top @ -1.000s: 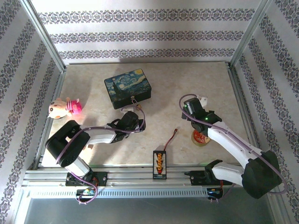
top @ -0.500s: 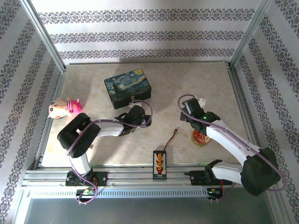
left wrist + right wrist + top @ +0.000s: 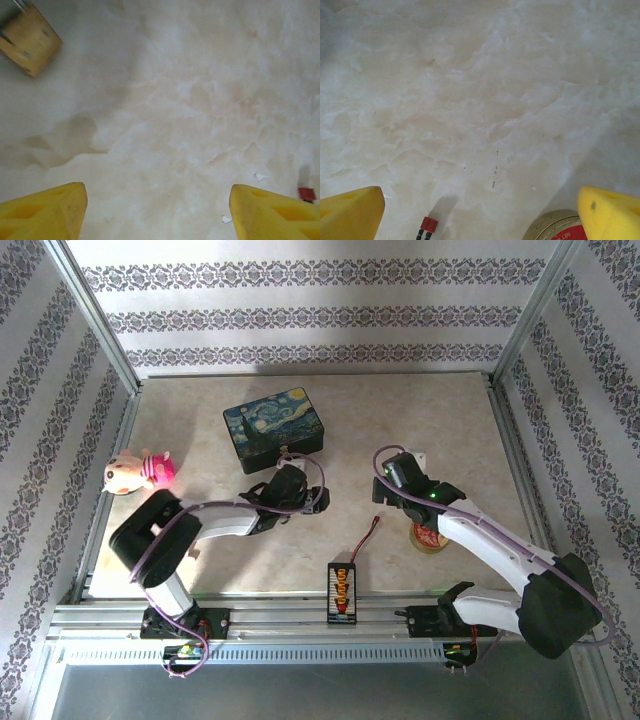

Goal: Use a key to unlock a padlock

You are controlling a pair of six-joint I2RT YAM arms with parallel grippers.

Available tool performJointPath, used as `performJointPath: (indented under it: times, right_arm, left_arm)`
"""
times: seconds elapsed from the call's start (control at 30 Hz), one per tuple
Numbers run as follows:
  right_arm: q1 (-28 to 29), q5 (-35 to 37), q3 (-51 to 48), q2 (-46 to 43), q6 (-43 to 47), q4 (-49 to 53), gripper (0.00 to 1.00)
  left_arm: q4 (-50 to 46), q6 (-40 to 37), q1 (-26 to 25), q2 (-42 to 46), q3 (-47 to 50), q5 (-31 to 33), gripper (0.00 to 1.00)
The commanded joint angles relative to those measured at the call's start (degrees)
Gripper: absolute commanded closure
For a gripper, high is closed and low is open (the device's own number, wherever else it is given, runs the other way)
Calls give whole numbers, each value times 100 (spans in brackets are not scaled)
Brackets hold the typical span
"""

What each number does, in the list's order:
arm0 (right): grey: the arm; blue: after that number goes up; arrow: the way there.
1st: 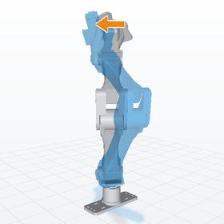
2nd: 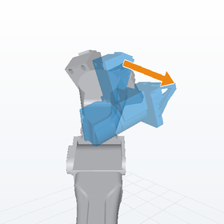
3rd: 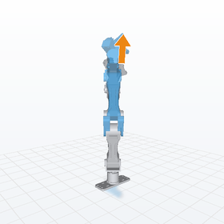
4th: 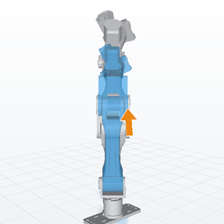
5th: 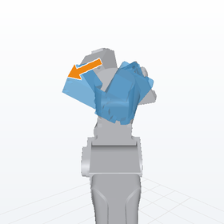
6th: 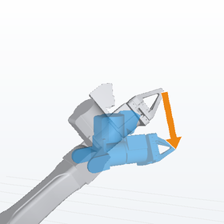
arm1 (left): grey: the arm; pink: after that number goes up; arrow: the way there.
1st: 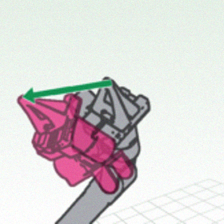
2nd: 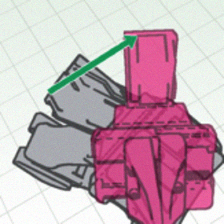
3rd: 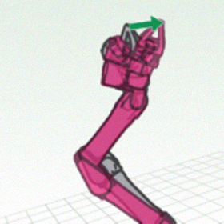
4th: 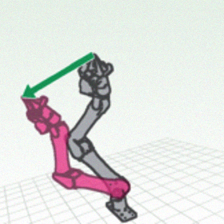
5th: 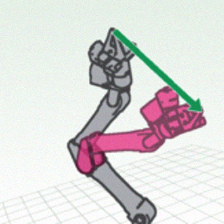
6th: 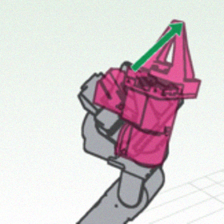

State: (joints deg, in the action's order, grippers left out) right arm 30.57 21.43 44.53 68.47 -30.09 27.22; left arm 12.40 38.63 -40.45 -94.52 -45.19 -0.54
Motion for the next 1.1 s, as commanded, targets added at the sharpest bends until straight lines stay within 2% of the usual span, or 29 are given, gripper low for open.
performJointPath:
  times: [0.0, 0.13, 0.23, 0.43, 0.6, 1.07]
  right_arm:
    - [81, -31, 235, 94, -3, 24, 2]
    - [107, -34, 385, 229, -9, 80, 2]
    - [145, -26, 526, 386, -6, 171, 2]
    - [247, 87, 774, 664, -9, 337, 2]
    - [299, 150, 794, 720, -50, 336, 2]
    - [306, 264, 728, 600, -81, 336, 2]
  left_arm:
    - [-801, 295, -52, 587, 78, 724, 23]
    - [-1250, 561, -51, 976, 260, 1162, 24]
    - [-1550, 721, -51, 946, 266, 1232, 24]
    - [-1552, 1092, -51, 628, 335, 827, 25]
    - [-1325, 1108, -51, 313, 316, 566, 27]
    - [-849, 306, -69, -761, -496, -342, 37]
